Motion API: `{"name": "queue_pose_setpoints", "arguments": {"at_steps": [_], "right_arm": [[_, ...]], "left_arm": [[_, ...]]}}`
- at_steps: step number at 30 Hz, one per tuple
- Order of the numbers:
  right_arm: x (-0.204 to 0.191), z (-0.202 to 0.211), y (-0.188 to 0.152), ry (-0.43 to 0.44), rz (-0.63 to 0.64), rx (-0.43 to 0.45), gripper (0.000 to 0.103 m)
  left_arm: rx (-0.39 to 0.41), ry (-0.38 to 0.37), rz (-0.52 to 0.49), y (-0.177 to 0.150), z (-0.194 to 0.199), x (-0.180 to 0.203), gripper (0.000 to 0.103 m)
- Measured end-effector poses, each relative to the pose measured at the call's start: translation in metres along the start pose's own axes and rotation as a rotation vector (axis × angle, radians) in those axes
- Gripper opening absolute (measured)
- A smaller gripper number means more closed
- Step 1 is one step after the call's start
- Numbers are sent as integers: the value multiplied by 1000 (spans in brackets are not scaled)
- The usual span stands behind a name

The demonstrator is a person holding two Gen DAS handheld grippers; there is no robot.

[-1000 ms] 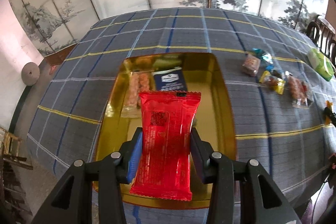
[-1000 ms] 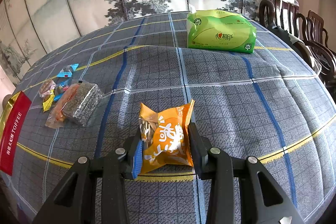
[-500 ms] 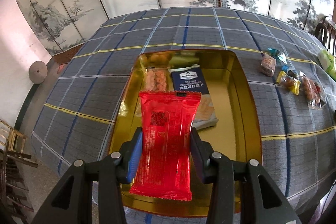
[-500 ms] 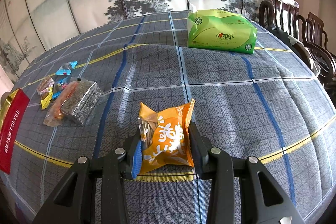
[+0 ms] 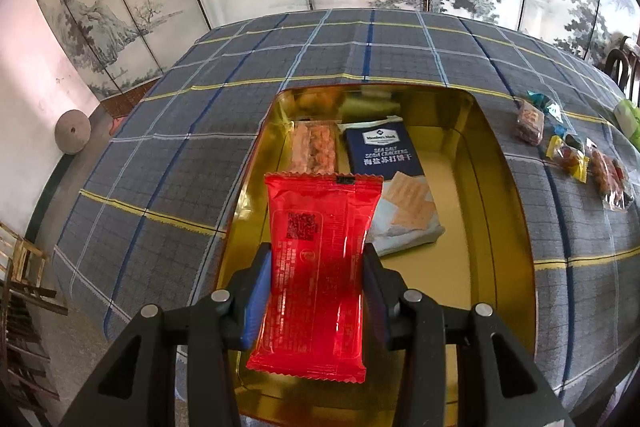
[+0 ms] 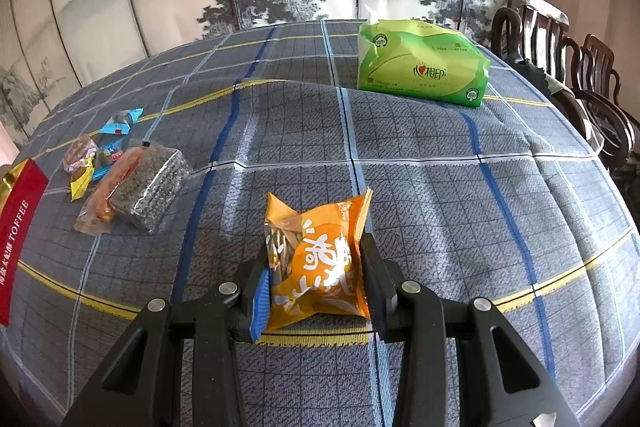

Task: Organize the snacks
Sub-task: 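Lower the red packet into the tray and open the left tool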

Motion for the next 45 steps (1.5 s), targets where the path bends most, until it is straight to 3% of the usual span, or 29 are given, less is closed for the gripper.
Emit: {"name": "queue_pose_setpoints", "arguments": {"at_steps": [22,45], "right_arm": [[-14,2,5,-45,39,-5,36],[-15,2,5,-49,40,-5,36]], "left_arm": [[85,26,-26,9,8,-9,43],[89,30,-10,11,7,-14,43]]}}
Point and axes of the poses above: each gripper's, at about its wrist camera, not at the fingertips, and z roughly against the way its jaws point, x to its right, y to its top, the point moved 4 cm from there along -z, roughly the way its jaws point, and after that the axes turned 11 degrees about -y, right-handed, at the moved point
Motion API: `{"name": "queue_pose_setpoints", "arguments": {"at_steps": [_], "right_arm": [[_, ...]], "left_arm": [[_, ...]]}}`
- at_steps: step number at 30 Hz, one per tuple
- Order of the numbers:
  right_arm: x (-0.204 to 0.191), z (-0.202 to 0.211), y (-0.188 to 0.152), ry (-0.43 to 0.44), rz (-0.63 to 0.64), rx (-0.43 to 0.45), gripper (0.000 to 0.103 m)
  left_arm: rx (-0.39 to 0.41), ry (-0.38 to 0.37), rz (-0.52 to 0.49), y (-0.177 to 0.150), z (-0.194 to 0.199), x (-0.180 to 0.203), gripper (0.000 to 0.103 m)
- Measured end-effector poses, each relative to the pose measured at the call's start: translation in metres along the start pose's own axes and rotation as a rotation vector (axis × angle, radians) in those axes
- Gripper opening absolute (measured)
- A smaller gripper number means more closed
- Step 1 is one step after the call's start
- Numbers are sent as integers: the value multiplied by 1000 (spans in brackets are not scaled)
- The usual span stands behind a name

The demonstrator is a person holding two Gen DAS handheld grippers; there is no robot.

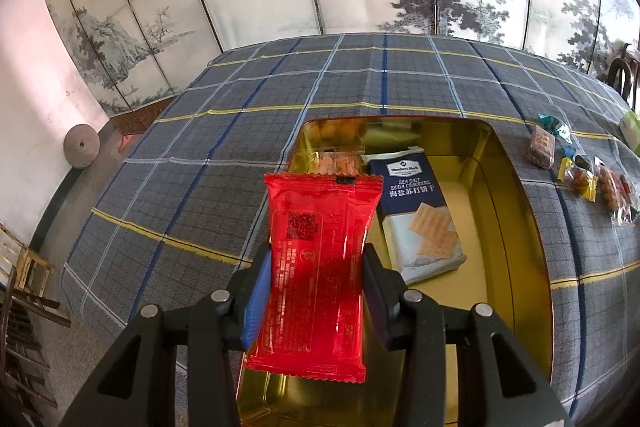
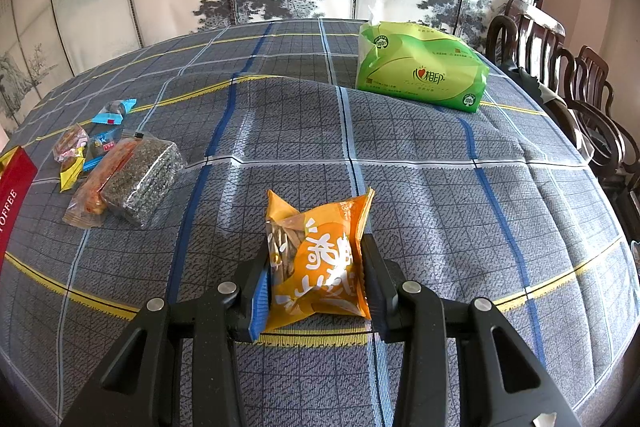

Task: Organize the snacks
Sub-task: 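Lower the red packet into the tray and open the left tool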

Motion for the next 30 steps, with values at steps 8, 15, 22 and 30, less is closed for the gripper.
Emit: {"name": "queue_pose_setpoints", "arguments": {"at_steps": [8,15,22,30], "right_arm": [[-2,0,0,-1,0,0,37],[-3,0,0,-2,-2,0,37],[-4,0,1,-7,1,2,36],[4,1,2,15,-12,-1,35]], "left_arm": [[-3,6,7,-1,-1,-2,44],[17,21,7,1,2,-4,44],[40,-63,101,5,14,-21,44],[47,-17,156,-6,42,-35,44]]}}
Point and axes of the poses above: each gripper's, at about its wrist camera, not at the fingertips, and z roughly against the way its jaws point, x to its right, y to its top, the point moved 4 cm from there along -z, roughly the way its jaws point, and after that the axes turned 11 degrees about -y, right-handed, at the moved point
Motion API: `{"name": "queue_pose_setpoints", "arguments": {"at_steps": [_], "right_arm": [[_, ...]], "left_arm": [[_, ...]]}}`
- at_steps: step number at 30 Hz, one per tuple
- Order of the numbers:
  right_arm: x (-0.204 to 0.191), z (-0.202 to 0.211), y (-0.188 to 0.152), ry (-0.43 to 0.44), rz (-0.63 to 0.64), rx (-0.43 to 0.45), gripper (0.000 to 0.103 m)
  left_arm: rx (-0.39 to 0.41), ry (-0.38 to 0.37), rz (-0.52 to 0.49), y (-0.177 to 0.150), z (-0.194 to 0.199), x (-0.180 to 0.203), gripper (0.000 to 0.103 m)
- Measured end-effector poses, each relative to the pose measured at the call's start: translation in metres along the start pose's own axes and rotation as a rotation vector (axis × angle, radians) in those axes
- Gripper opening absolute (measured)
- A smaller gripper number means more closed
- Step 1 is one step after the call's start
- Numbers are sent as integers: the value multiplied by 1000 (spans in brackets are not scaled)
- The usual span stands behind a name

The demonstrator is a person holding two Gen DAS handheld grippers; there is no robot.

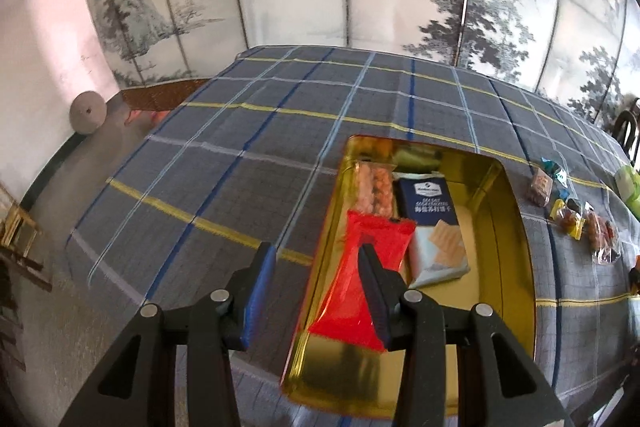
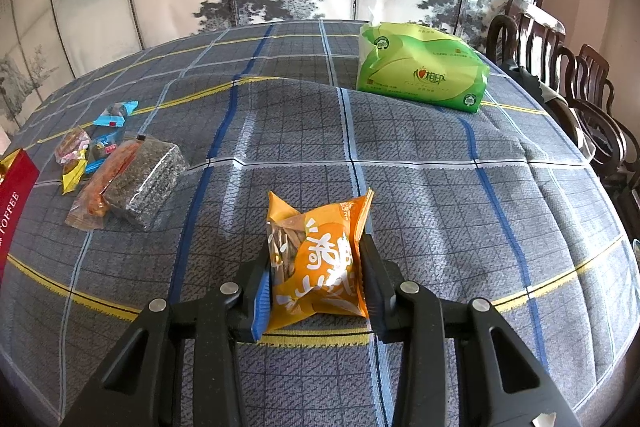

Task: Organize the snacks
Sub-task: 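Lower the red packet into the tray and open the left tool, then carry the orange-yellow bag into the gold tray and open the right tool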

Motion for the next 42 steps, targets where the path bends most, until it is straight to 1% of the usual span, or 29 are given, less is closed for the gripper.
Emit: {"name": "queue_pose_setpoints", "arguments": {"at_steps": [2,5,9,12,17,21,25,28,30,33,36,40,42], "right_arm": [[-3,1,-1,20,-12,-7,35],[-6,7,-4,62,-30,-20,34],[-15,16,-5,114,-60,-32,34],[-23,31,-6,148,-62,-20,34],[-58,68,1,244,-34,10,34],[-111,104,13,381,29,33,34],[-180,137,28,547,106,35,34],[-235,153,36,646,166,27,34],[-273,153,41,693,206,7,34],[-319,146,42,736,249,-34,34],[-358,131,42,733,290,-72,34],[-386,107,38,694,317,-111,34],[-393,98,38,679,318,-124,34]], "left_arm": [[1,2,19,-5,10,-5,44],[-1,25,27,-13,23,-10,44],[-5,35,30,-20,33,-12,44],[-1,28,21,-25,40,-8,44],[-3,1,-13,-32,47,6,44],[3,-23,-39,-36,53,16,44],[5,-38,-56,-39,57,20,44],[10,-33,-60,-39,58,18,44],[3,-31,-64,-40,57,16,44],[2,-29,-63,-40,57,13,44],[2,-22,-66,-39,55,11,44],[0,-9,-86,-34,50,9,44],[2,-2,-99,-33,49,8,44]]}}
Point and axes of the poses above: each gripper's, at about its wrist camera, not at the fingertips, and z roughly against the way its jaws point, x to its right, y to its top, the point moved 4 cm from there along -z, roughly the way its jaws point, and after that the axes turned 11 degrees about -y, right-handed, at the moved point
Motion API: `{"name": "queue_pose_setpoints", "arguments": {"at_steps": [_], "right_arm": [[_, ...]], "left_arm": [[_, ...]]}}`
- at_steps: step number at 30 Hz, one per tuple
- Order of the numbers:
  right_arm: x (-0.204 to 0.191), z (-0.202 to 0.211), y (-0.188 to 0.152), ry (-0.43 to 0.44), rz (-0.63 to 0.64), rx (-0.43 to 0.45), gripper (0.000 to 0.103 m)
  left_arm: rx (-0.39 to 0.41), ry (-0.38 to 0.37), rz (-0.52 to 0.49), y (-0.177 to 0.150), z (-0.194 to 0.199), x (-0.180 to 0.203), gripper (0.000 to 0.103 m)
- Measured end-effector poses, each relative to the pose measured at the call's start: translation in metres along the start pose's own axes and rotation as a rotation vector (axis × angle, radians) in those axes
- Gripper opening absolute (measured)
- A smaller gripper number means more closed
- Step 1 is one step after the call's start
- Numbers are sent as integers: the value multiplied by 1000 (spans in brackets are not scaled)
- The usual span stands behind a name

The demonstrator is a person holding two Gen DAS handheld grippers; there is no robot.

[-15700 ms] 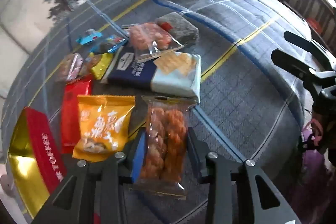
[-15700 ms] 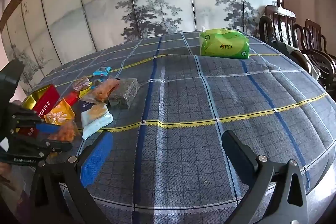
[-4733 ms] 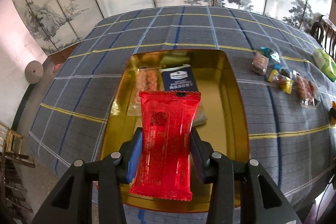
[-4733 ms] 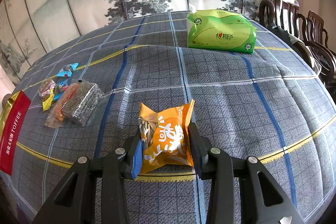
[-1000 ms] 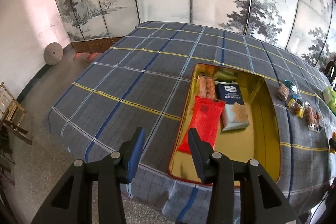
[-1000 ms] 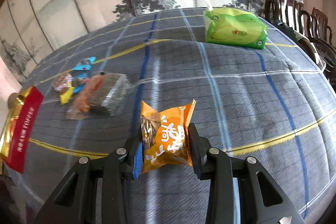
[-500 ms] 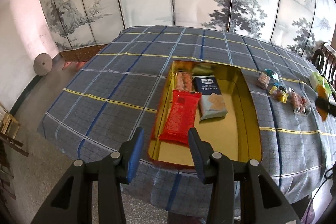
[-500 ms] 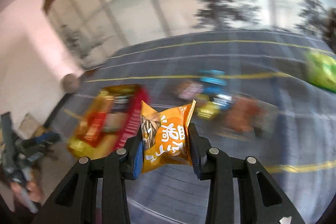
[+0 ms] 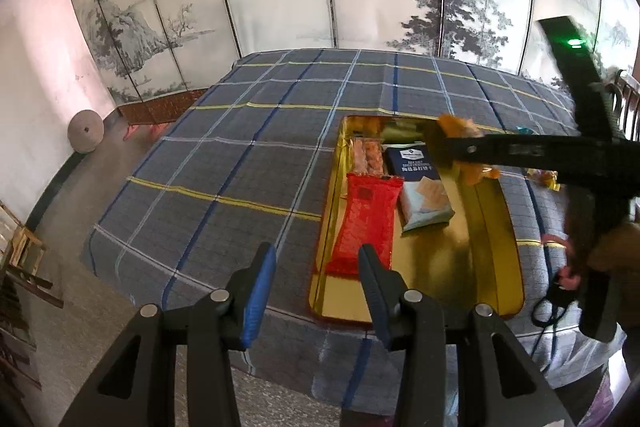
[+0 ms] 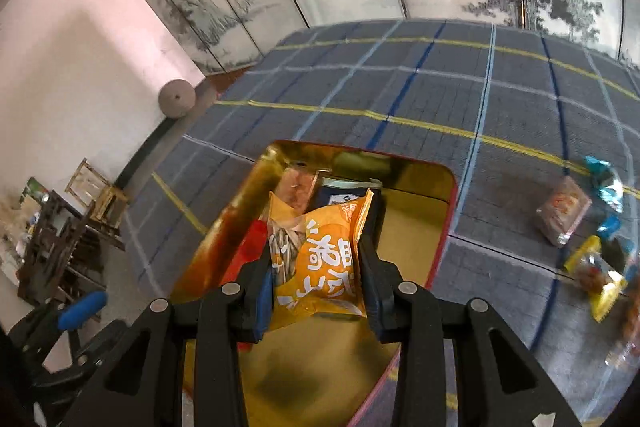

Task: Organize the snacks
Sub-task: 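Carry the orange-yellow bag into the gold tray and open the right tool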

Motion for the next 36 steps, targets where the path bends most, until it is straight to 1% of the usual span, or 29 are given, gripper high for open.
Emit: {"name": "queue_pose_setpoints", "arguments": {"at_steps": [4,13,27,32,34,36], "right_arm": [[9,-17,6,-20,-15,-23,34],[11,-31,14,-63,22,-20,34],[11,-33,18,-48,23,-2,39],[15,-26,19,-14,-7,30,42],[17,-22,21,-1,-15,50,46],[18,-18,22,44,-31,68,50]], "left_arm": [[-5,1,-12,3,-7,1,44],[-30,-11,-21,7,-23,1,44],[-51,-1,-39,6,-34,5,44],[-57,2,-46,6,-37,7,44],[-60,4,-50,7,-38,9,44],[-64,6,-54,7,-40,10,44]]}}
Point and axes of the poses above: each gripper's, at about its wrist camera, not at the fingertips, and z roughly against the way its jaws point, x to its right, y to its top, the point moved 4 cm from there along -z, roughly the way its jaws point, and after that the axes turned 11 degrees about -y, right-handed, at the moved point
